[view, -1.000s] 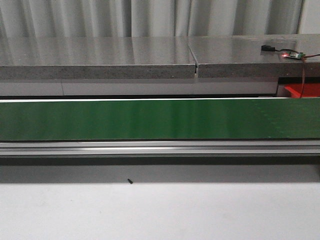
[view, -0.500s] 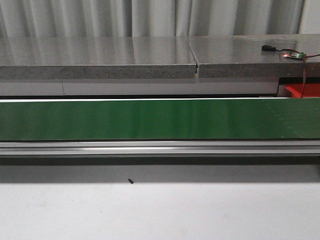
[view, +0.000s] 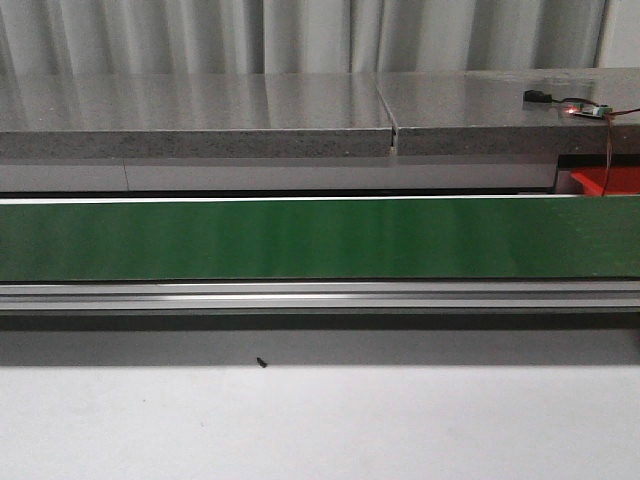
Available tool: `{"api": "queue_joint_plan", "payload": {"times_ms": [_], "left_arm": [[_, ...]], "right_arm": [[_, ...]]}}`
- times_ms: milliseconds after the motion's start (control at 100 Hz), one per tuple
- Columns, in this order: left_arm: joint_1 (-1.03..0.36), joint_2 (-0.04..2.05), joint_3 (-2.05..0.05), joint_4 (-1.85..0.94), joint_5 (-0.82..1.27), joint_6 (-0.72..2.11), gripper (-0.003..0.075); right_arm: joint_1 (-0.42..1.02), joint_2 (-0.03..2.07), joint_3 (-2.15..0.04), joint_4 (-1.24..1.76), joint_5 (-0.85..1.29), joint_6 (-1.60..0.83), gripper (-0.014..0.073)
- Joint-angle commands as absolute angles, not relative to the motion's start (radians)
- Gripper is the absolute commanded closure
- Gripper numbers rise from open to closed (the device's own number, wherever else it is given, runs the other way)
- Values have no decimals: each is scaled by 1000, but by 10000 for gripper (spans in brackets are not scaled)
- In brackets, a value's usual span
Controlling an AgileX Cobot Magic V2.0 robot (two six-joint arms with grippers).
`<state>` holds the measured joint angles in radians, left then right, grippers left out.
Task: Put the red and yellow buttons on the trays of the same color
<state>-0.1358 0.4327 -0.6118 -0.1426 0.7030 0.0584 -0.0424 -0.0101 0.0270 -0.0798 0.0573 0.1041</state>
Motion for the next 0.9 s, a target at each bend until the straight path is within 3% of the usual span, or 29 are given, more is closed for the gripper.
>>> {"api": "queue_joint_plan", "payload": {"times_ms": [0,350,600,890], "left_arm": [[-143,438,-639,-153,623,51,739],[-109,438,-614,-50,523,35,739],[-80,357,-412,-33,174,35,739],[-78,194,-207,-20,58,35,739]], "right_arm": [[-50,-31,13,-92,-15,103,661],[-50,-31,13,-92,-15,103,661],[-50,-31,13,-92,-15,103,661],[-50,-31,13,-92,-15,103,661]]}}
